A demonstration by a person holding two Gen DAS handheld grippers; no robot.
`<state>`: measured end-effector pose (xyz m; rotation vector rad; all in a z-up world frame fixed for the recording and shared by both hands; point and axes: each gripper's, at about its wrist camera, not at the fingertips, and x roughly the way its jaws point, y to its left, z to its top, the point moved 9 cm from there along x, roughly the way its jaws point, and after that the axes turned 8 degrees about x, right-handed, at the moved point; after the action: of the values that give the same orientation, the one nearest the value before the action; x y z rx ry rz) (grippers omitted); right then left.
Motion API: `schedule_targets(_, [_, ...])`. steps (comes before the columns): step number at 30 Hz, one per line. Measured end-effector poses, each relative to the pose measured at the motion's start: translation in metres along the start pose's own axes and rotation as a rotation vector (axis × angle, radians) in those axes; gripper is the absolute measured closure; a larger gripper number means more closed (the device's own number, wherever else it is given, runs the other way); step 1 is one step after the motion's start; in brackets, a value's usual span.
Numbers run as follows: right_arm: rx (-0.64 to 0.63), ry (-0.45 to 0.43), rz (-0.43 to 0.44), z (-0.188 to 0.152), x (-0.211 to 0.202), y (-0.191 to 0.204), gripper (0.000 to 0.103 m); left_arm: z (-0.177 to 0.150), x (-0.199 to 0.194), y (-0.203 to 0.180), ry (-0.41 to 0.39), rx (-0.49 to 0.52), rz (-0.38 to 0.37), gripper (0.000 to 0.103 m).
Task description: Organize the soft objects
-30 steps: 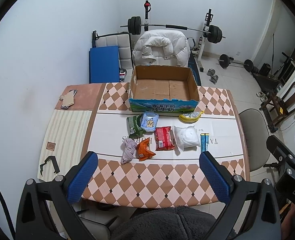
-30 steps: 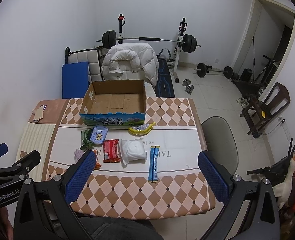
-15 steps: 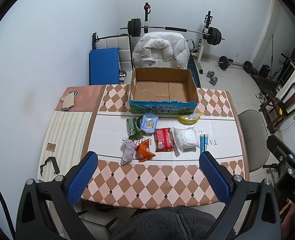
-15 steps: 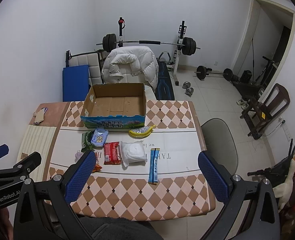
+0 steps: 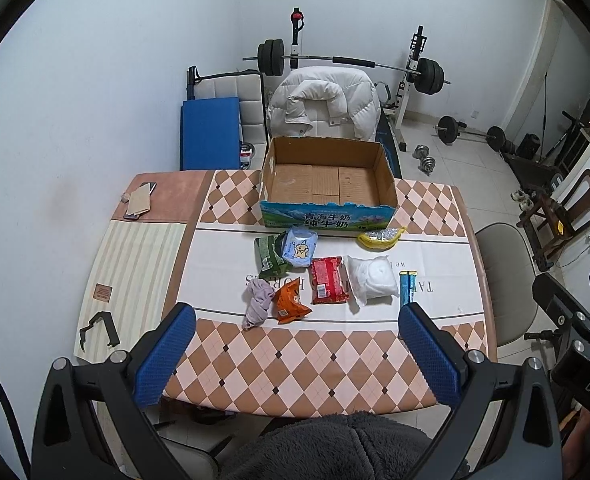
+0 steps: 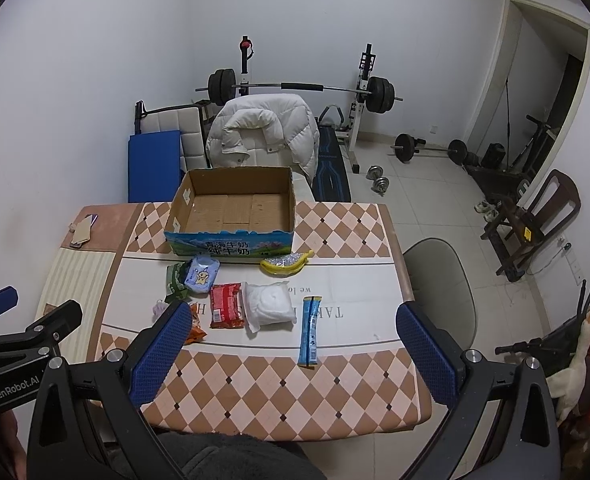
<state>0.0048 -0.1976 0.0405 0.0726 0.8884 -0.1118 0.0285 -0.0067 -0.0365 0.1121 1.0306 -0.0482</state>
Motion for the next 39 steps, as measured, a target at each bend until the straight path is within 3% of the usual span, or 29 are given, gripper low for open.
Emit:
schedule_targets(24, [0.018, 0.031, 0.026, -0.007, 0.000, 0.013, 0.000, -0.001, 0.002, 0.009, -0.010, -0.002, 0.006, 0.000])
schedule_targets(28, [0.041, 0.106, 0.069, -0.018, 0.044, 0.011, 0.000, 0.007, 0.039, 0.034, 0.026, -0.027, 0.044, 0.000])
schedule_targets(33, [0.058, 0.254, 0.091, -0.033, 0.142, 0.015, 0.000, -0.005, 0.129, 0.070, 0.145, -0.044, 0.111, 0.000])
schedule_targets(39, [0.040, 0.419, 0.035, -0.056, 0.290, 0.024, 0.000, -0.035, 0.262, 0.076, 0.382, -0.028, 0.043, 0.000])
